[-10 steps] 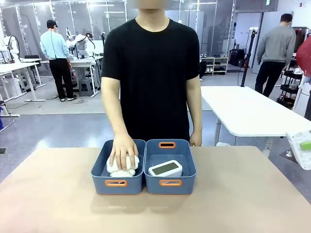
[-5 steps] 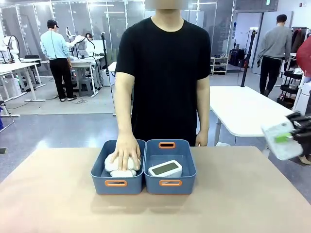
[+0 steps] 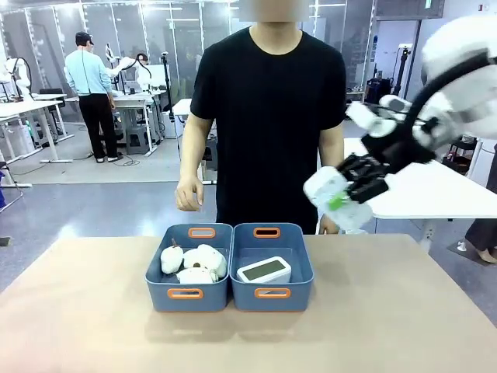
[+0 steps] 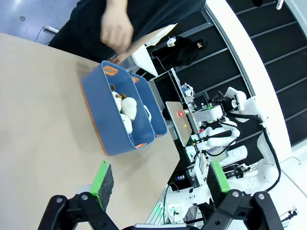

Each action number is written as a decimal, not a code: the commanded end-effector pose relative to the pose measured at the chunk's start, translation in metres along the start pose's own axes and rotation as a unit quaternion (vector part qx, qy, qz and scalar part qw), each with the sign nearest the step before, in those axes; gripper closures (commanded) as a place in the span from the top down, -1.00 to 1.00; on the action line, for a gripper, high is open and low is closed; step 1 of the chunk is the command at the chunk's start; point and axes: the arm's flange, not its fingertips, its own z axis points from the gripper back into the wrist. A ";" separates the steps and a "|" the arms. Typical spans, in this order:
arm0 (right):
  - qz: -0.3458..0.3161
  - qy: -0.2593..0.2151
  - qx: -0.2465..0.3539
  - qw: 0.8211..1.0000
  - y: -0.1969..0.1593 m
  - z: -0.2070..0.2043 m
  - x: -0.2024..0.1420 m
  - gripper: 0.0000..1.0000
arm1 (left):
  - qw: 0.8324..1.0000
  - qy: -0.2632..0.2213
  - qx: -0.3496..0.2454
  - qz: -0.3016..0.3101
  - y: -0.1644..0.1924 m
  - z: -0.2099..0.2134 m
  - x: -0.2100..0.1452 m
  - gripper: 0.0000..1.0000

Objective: Sort the digital clocks into the basket.
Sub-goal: Pick up the Digital clock from the table and place it into the empty Plastic storage basket.

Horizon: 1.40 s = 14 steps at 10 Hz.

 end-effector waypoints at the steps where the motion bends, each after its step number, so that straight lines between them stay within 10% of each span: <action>1: -0.011 0.052 0.016 0.998 -0.028 -0.029 0.030 -1.00 | 1.000 0.009 0.005 -0.001 0.000 0.001 0.003 1.00; 5: -0.007 0.159 -0.030 0.987 -0.079 -0.141 0.044 -1.00 | 1.000 0.009 0.005 -0.001 0.000 0.001 0.003 1.00; 11: -0.043 0.222 0.041 0.973 -0.100 -0.201 0.012 -1.00 | 1.000 0.009 0.005 -0.001 0.000 0.001 0.003 1.00; 12: -0.061 0.219 0.046 0.973 -0.105 -0.202 0.001 0.17 | 1.000 0.009 0.005 -0.001 0.000 0.001 0.003 1.00; 14: -0.062 0.229 0.042 0.970 -0.106 -0.201 0.000 0.69 | 1.000 0.009 0.005 -0.001 0.000 0.001 0.003 1.00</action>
